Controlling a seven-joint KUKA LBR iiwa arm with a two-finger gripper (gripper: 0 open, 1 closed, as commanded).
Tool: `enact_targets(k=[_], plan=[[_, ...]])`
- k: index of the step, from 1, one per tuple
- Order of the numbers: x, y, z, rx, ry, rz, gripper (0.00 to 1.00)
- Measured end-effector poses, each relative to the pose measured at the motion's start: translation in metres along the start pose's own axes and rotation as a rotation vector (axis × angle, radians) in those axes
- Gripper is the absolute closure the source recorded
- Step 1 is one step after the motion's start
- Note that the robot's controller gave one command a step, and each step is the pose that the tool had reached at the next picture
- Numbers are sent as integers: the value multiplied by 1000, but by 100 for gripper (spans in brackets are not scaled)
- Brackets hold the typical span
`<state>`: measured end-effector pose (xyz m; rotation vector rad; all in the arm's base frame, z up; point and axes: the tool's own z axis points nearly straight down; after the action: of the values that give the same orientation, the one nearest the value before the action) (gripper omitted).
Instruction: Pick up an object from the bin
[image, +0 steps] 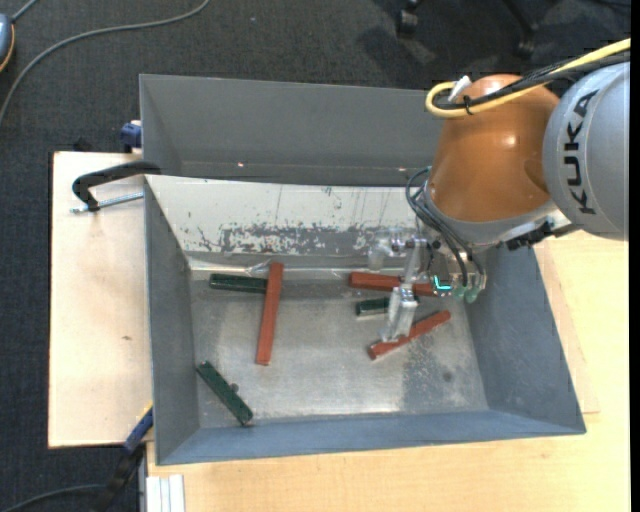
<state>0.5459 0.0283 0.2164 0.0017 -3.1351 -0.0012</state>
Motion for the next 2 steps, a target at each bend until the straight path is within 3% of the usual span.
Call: enact_targets(k=[1,2], plan=[[33,-79,151,1,2,106,0],[30,-77,146,-1,-8,102,100]])
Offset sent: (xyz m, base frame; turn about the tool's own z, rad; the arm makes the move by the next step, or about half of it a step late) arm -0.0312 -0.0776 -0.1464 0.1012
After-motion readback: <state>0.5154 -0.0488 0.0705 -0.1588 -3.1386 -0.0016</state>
